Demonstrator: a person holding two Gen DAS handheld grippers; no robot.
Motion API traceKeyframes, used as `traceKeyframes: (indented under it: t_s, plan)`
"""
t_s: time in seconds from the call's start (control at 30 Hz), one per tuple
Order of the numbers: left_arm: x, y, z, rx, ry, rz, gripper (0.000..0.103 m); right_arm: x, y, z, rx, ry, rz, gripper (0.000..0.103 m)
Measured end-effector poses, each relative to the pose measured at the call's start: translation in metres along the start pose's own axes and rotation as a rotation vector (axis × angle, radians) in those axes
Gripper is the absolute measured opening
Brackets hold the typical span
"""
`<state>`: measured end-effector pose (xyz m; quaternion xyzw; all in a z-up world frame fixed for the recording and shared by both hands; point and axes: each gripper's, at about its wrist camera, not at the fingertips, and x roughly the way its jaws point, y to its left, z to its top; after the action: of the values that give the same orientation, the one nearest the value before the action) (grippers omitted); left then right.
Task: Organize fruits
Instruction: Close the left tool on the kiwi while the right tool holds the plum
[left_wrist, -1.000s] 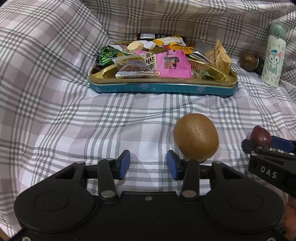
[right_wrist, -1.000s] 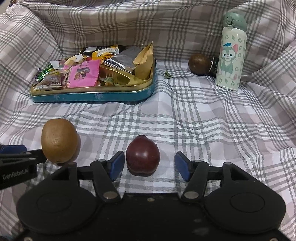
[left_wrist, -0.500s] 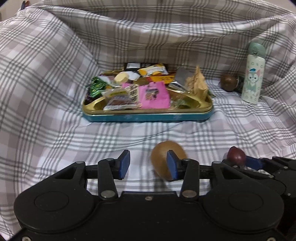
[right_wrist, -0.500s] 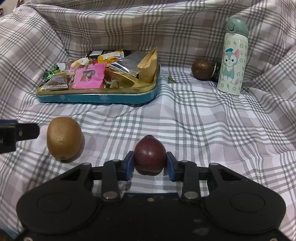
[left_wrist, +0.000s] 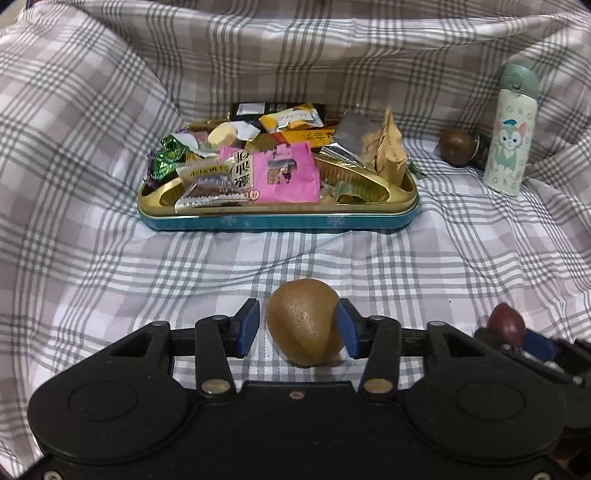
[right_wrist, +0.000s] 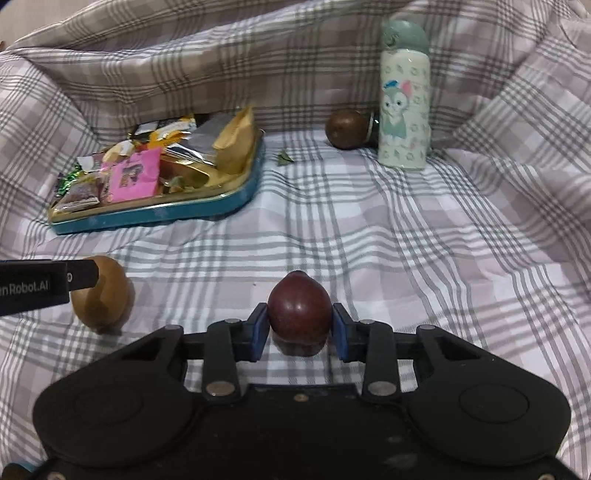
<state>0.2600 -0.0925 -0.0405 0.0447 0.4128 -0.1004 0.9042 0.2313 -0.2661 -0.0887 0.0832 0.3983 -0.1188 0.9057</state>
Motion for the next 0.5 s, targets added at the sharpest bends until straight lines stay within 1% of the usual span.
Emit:
traceKeyframes:
  t_s: [0.23, 0.5]
  plan:
    - [0.006, -0.006, 0.004, 0.009, 0.016, 0.0, 0.058, 0.005, 0.004, -0.004, -0.007, 0.007, -0.012, 0.036]
    - [0.013, -0.01, 0.007, -0.003, 0.031, -0.007, 0.06, 0.006, 0.004, -0.004, -0.024, 0.002, -0.022, 0.036]
